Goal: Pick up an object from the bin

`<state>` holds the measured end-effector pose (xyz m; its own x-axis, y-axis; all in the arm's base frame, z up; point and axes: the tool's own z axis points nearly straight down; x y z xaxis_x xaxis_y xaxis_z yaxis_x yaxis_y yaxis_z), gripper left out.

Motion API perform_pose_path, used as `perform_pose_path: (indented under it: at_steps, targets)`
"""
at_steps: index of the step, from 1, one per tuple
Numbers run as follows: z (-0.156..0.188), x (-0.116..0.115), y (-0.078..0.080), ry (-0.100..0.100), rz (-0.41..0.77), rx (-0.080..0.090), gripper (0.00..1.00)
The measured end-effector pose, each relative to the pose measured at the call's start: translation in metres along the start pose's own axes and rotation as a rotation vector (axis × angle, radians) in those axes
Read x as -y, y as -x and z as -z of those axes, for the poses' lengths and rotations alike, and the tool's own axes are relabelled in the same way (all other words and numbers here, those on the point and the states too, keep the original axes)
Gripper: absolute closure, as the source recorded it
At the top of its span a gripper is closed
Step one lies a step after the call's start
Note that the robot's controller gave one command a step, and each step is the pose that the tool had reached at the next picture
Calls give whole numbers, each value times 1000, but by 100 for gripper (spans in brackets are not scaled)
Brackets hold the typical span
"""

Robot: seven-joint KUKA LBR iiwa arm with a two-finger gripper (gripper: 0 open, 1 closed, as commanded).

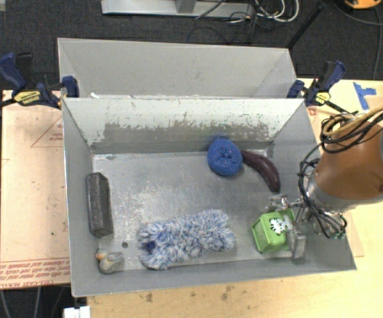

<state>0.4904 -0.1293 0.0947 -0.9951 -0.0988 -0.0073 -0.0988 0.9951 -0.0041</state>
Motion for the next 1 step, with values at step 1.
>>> perform_pose_path:
  at_steps: [1]
  targets:
    - [-2, 1, 1, 2, 0, -7, 100]
